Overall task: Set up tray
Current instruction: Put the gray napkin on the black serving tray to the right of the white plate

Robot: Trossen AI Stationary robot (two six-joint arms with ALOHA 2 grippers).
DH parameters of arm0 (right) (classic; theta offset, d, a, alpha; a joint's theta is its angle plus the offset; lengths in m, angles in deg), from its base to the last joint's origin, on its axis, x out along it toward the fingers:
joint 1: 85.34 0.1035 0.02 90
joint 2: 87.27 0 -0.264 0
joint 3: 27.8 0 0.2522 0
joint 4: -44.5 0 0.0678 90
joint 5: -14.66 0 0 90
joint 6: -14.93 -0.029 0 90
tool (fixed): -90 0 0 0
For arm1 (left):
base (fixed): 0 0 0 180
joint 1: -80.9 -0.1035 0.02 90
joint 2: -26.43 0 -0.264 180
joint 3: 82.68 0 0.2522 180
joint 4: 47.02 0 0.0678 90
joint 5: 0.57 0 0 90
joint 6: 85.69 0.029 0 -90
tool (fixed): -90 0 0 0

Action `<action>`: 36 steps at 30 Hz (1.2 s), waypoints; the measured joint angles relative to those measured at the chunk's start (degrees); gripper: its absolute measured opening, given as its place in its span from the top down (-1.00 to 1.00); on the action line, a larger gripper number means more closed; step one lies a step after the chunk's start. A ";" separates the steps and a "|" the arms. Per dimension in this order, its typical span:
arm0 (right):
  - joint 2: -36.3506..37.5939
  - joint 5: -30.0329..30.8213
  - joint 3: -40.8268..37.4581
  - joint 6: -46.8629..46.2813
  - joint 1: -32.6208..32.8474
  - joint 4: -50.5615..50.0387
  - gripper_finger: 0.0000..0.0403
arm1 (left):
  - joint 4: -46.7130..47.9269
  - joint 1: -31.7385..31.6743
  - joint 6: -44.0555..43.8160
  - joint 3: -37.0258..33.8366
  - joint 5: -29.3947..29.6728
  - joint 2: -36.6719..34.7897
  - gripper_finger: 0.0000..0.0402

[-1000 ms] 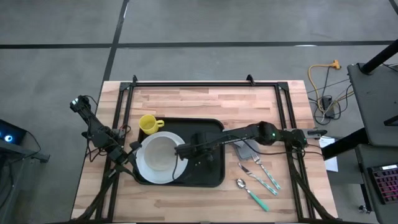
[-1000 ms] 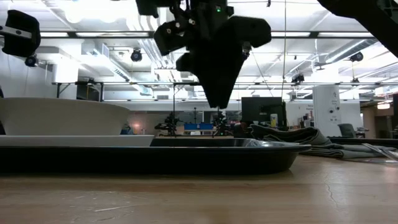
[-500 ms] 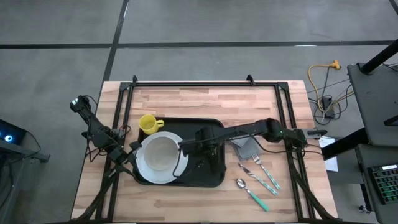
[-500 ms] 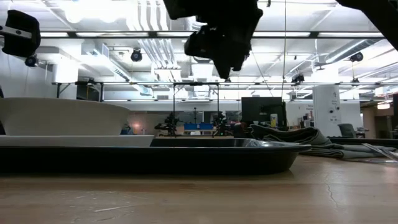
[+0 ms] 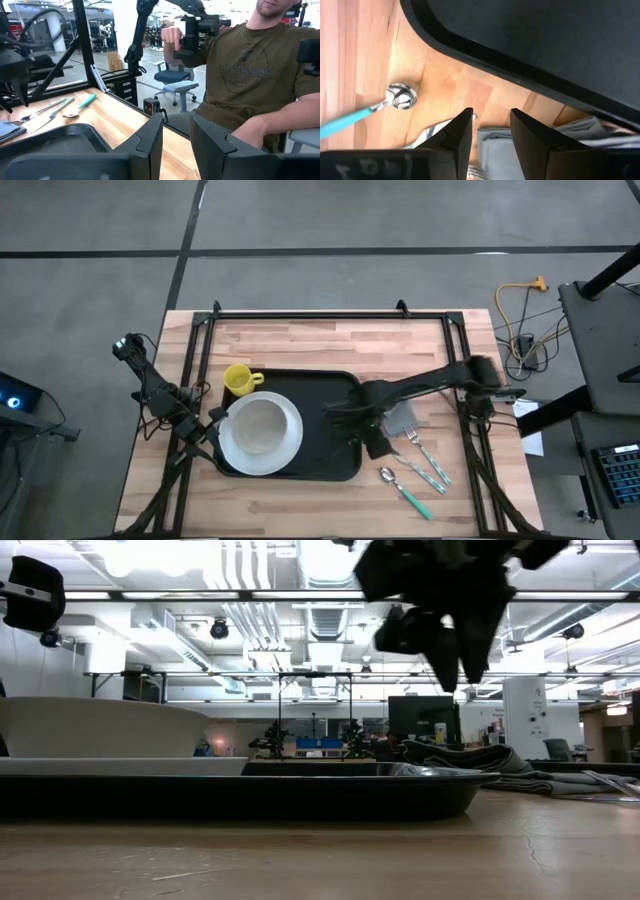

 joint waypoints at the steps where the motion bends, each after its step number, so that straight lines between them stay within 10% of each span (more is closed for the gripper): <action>1: 2.18 0.13 -3.02 -1.15 0.00 2.71 0.40 | 0.02 0.00 0.00 0.00 0.01 -0.01 0.61; 18: 24.86 18.83 -36.06 -14.48 3.37 18.35 0.40 | 0.01 -0.02 0.00 0.00 0.01 0.01 0.61; 36: 25.21 26.25 -39.52 -15.78 7.26 22.08 0.40 | 0.01 -0.01 0.00 0.00 0.01 0.01 0.61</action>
